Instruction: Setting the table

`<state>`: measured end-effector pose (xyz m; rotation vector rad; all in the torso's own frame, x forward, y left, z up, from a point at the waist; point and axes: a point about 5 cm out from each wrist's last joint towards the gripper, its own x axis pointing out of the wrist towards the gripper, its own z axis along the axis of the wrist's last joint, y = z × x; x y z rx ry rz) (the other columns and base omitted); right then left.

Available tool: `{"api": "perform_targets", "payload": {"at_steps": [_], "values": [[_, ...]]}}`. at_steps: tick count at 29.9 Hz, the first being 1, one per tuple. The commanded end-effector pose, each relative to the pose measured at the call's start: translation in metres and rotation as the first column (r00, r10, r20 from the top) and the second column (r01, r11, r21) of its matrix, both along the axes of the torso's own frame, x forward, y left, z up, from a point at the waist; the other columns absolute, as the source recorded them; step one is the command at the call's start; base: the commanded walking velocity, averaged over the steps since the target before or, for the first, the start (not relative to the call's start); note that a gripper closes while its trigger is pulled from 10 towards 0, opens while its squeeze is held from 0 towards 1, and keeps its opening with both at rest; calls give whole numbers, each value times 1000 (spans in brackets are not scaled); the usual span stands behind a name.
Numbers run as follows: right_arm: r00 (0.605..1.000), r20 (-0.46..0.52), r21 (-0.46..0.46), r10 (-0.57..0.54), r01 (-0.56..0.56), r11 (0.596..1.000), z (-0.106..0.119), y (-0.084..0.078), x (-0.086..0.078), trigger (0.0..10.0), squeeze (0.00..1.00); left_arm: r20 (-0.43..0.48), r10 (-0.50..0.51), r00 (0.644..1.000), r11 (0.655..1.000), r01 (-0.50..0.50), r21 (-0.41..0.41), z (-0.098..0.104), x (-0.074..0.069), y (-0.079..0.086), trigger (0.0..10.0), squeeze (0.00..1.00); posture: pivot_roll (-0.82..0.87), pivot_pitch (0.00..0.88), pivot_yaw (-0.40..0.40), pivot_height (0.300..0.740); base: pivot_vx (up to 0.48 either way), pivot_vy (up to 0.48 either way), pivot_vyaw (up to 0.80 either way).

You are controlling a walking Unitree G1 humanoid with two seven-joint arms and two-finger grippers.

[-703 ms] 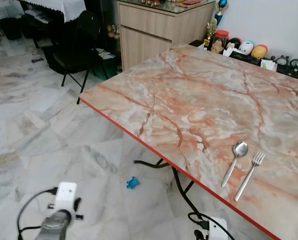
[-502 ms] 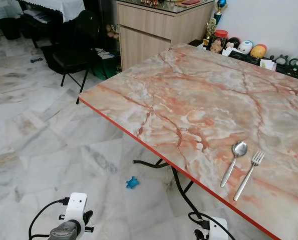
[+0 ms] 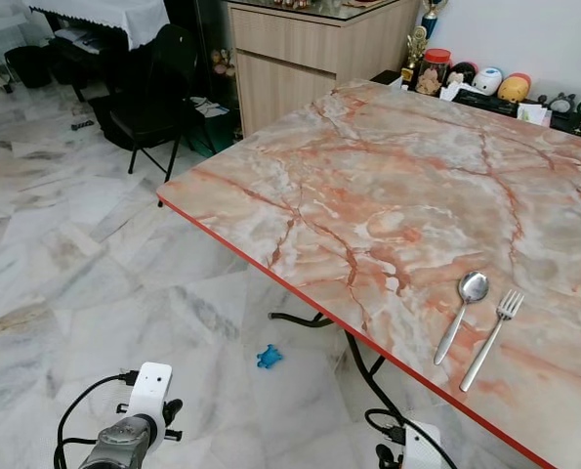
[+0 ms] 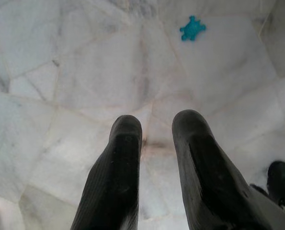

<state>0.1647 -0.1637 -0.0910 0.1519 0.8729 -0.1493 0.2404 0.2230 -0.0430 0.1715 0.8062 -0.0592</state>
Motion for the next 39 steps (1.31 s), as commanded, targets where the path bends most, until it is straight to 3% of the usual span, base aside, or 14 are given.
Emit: {"api": "perform_targets", "payload": {"at_steps": [1, 7, 16, 26, 29, 39], "values": [[1000, -3, -11, 4, -4, 1000, 0, -3, -2, 10000, 0, -35, -24, 999, 999, 24, 24, -5, -6, -2, 10000, 0, 50, 0, 49, 740, 0, 0, 0], [999, 14, -62, -28, 29, 998, 2, -27, -2, 10000, 0, -64, -42, 997, 999, 42, 5, -13, -11, -19, 10000, 0, -14, 0, 59, 740, 0, 0, 0], [997, 43, -95, -59, 63, 993, 7, -47, 0, 10000, 0, -69, -91, 993, 996, 91, -11, -14, -8, -40, 10000, 0, -80, 0, 89, 740, 0, 0, 0], [999, 17, -84, -50, 52, 995, 4, -43, -3, 10000, 0, -54, -29, 998, 1000, 29, -6, -13, -7, -33, 10000, 0, -49, 0, 21, 740, 0, 0, 0], [1000, -14, -74, -21, 19, 997, 2, -40, -6, 10000, 0, -55, 33, 998, 999, -33, -5, -14, -10, -26, 10000, 0, -10, 0, -7, 740, 0, 0, 0], [999, -24, -52, -22, 20, 998, 0, -29, -4, 10000, 0, -70, 130, 989, 991, -130, 11, -17, -19, -11, 10000, 0, 23, 0, -11, 740, 0, 0, 0]]}}
